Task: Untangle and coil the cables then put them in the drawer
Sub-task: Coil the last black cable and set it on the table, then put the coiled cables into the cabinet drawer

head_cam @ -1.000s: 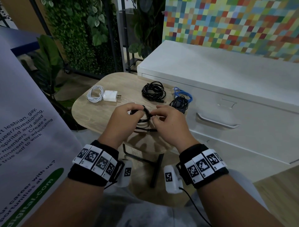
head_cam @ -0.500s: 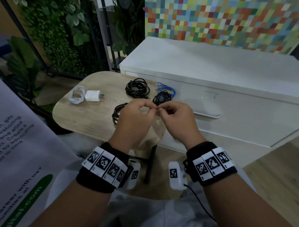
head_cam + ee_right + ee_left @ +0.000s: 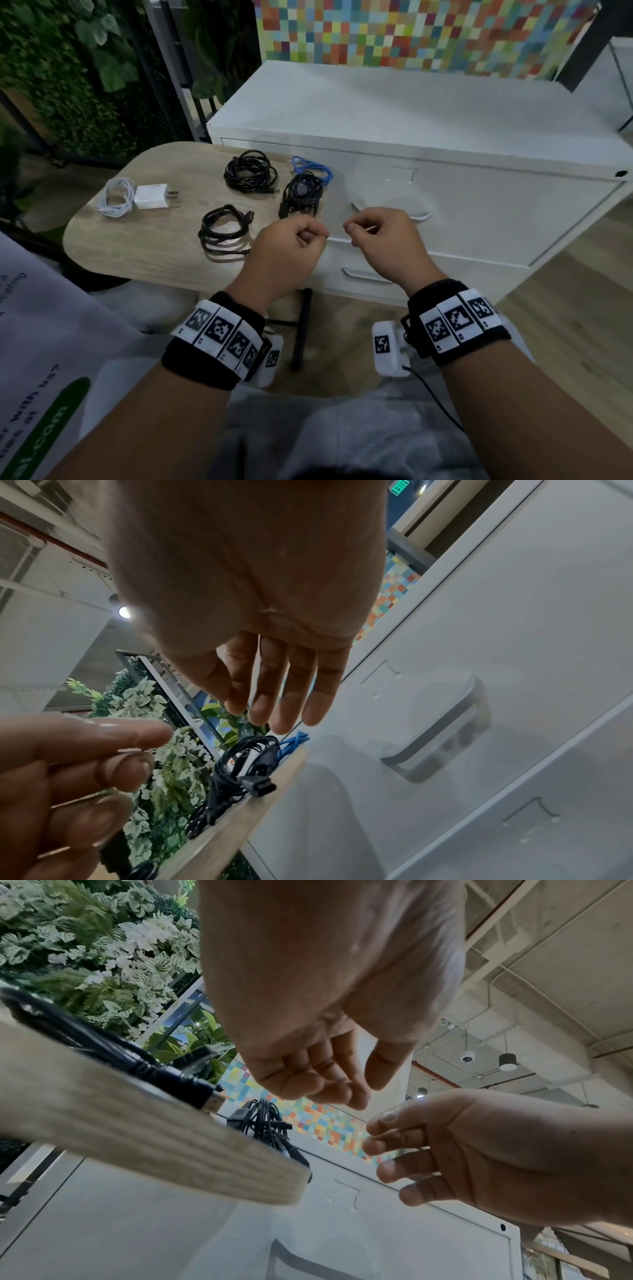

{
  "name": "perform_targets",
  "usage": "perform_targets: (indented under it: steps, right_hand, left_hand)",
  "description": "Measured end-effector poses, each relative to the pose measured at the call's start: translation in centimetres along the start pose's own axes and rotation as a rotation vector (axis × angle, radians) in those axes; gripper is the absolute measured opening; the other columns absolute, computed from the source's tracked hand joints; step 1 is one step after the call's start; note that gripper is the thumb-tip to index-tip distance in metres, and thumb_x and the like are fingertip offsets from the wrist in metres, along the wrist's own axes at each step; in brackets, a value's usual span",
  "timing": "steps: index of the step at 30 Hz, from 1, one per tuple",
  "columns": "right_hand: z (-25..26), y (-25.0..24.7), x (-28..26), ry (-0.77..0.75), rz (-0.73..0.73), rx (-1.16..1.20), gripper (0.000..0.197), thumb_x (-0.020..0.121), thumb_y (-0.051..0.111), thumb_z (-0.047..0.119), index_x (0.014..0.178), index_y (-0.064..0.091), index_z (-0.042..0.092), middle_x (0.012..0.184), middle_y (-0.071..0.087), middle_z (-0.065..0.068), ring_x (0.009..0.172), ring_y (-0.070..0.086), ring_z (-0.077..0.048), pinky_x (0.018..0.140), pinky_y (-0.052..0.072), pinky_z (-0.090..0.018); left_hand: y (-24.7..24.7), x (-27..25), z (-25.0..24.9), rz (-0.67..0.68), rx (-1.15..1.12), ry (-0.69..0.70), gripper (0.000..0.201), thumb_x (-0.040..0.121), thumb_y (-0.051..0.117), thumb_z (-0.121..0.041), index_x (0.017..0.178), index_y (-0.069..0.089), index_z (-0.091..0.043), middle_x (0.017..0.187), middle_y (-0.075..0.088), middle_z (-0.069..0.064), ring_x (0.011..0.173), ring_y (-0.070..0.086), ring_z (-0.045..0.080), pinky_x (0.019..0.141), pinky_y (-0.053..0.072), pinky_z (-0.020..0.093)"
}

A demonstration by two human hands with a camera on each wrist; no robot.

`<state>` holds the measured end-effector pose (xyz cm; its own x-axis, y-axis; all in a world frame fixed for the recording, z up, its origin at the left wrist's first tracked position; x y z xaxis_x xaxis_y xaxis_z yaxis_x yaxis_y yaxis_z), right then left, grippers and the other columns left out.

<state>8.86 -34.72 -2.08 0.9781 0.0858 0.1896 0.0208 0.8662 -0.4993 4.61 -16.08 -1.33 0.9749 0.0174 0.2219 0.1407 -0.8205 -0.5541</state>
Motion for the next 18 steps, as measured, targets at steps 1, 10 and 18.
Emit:
perform_targets:
  steps: [1, 10, 18]
  right_hand:
    - [-0.2, -0.1, -0.1, 0.009, 0.008, -0.01, 0.012, 0.093, 0.069, 0.021, 0.086, 0.078, 0.025, 0.08, 0.073, 0.013, 0.079, 0.072, -0.009, 0.078, 0.058, -0.03]
    - [-3.0, -1.5, -0.7, 0.078, 0.059, -0.127, 0.012, 0.093, 0.069, 0.024, 0.087, 0.078, 0.022, 0.081, 0.073, 0.014, 0.079, 0.069, -0.005, 0.075, 0.053, -0.025]
    - [-5.2, -3.7, -0.2, 0.141, 0.165, -0.328, 0.013, 0.092, 0.064, 0.027, 0.09, 0.077, 0.024, 0.085, 0.073, 0.012, 0.082, 0.068, -0.009, 0.076, 0.052, -0.026]
  left_hand:
    - [0.2, 0.0, 0.1, 0.013, 0.019, -0.005, 0.012, 0.092, 0.068, -0.018, 0.093, 0.076, -0.027, 0.075, 0.069, -0.007, 0.062, 0.058, 0.005, 0.064, 0.048, 0.017]
    - [3.3, -0.2, -1.1, 0.164, 0.062, 0.046, 0.009, 0.094, 0.069, -0.019, 0.092, 0.074, -0.026, 0.08, 0.067, -0.014, 0.071, 0.058, -0.008, 0.064, 0.042, 0.005]
    - [3.8, -1.1, -2.0, 0.261, 0.038, 0.052, 0.007, 0.095, 0.07, -0.023, 0.095, 0.076, -0.026, 0.082, 0.068, -0.014, 0.071, 0.061, 0.0, 0.071, 0.051, 0.023]
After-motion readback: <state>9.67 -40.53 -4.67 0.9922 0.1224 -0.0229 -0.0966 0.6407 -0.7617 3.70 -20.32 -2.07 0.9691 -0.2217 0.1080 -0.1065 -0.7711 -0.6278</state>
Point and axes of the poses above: each hand's wrist, its own x-axis towards the middle knuckle, its own y-axis out of the palm, z = x × y, the point moved 2 cm from there along x, towards the middle knuckle
